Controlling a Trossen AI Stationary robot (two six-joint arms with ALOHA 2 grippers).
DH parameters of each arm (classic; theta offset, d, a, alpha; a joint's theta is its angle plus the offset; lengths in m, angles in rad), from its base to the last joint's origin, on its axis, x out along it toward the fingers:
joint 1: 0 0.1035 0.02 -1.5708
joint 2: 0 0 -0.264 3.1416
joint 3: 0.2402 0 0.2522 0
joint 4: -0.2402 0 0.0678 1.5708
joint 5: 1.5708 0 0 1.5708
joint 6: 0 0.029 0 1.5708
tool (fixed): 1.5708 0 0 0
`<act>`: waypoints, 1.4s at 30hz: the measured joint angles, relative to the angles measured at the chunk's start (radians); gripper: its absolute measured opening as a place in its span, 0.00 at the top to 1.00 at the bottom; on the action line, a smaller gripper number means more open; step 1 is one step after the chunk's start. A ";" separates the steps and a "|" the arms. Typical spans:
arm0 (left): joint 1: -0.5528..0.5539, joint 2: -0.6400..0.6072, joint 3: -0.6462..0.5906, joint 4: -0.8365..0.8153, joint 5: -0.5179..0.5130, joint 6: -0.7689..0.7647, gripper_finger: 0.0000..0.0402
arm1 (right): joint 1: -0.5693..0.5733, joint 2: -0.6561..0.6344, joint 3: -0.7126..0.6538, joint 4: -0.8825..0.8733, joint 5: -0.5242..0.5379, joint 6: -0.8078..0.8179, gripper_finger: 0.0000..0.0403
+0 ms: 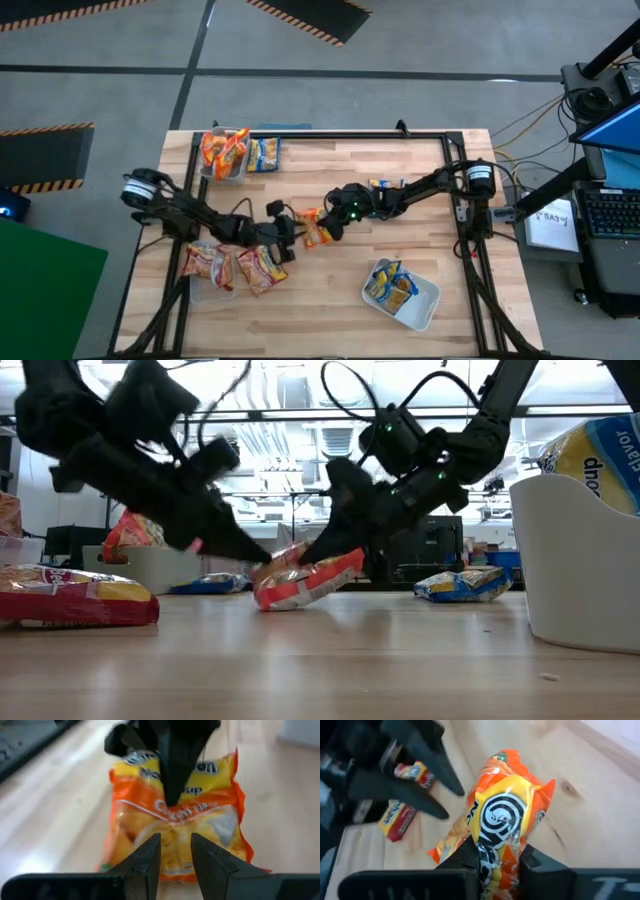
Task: Sort Maruchan noodles
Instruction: Put the orange noodle pack into the gray bin
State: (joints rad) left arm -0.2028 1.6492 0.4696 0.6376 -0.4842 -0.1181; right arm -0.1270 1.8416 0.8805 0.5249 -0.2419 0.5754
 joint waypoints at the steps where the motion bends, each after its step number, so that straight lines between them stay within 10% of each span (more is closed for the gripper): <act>1: 0.000 -0.033 -0.012 0.000 0.000 0.010 0.78 | 0.000 -0.018 -0.007 -0.001 -0.001 -0.027 0.90; 15: 0.040 -0.396 -0.079 0.023 0.012 0.057 0.67 | 0.131 -0.157 -0.073 -0.017 0.311 -0.658 0.91; 26: 0.049 -0.213 -0.078 0.237 0.052 0.076 0.45 | 0.147 -0.162 -0.070 -0.020 0.379 -0.774 0.91; 42: 0.074 0.095 -0.078 0.520 0.066 0.077 0.45 | 0.147 -0.161 -0.070 -0.028 0.373 -0.846 0.91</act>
State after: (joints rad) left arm -0.1285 1.7439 0.3920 1.1577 -0.4183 -0.0410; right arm 0.0196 1.6802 0.8108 0.4969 0.1314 -0.2709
